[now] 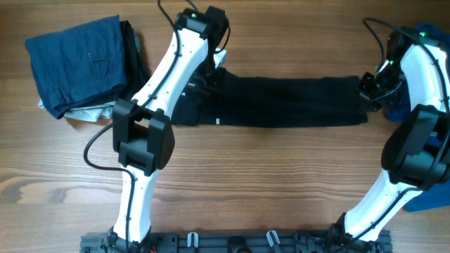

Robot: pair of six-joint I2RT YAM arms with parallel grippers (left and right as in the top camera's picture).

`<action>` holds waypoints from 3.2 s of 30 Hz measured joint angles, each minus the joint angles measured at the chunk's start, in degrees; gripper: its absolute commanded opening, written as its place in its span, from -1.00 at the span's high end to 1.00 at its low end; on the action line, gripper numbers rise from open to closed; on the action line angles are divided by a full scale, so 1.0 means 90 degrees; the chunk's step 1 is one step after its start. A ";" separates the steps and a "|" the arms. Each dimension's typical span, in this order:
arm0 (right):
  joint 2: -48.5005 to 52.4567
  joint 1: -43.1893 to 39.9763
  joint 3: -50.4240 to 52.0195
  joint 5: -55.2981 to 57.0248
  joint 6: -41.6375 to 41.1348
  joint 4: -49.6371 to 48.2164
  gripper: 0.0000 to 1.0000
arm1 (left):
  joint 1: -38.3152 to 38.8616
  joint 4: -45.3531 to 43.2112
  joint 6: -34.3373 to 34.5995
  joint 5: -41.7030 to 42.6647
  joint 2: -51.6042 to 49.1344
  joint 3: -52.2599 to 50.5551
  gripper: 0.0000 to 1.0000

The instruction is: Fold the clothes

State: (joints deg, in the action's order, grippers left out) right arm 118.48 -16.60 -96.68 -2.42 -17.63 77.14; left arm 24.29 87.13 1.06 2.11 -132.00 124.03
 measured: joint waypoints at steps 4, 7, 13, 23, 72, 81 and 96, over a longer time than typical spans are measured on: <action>-0.0002 0.0000 0.0493 0.0015 0.0000 -0.0289 0.91 | 0.0002 -0.0503 0.0136 0.0022 0.0007 -0.0843 0.81; -0.0012 0.0000 0.0869 0.0015 -0.0005 -0.0685 0.88 | 0.0002 -0.0736 0.0163 0.0046 0.0007 -0.1200 0.60; -0.0012 0.0000 0.1299 0.0138 -0.0027 -0.1156 0.15 | 0.0002 -0.0738 0.0257 0.0039 0.0007 -0.1277 -0.40; -0.0044 0.0000 -0.0095 0.0056 0.0593 -0.0474 -0.20 | -0.0216 -0.0325 0.0279 0.0073 0.0027 0.0000 0.31; -0.0355 0.0168 0.2276 -0.1911 0.3162 -0.5226 0.91 | -0.0588 -0.3230 0.0542 0.0821 0.1105 -0.3211 0.92; 0.0083 0.0214 0.2259 -0.1496 0.3058 -0.5622 0.91 | -0.0588 -0.4075 0.0658 0.0602 0.1095 -0.4112 0.92; 0.0340 0.0233 0.2215 -0.0648 0.2965 -0.7084 0.49 | -0.0617 -0.4291 0.0733 0.0661 0.1377 -0.4619 0.92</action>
State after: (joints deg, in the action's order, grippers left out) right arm 121.54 -14.50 -76.75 -8.25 9.06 13.39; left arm 18.74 48.51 7.66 8.05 -119.61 82.46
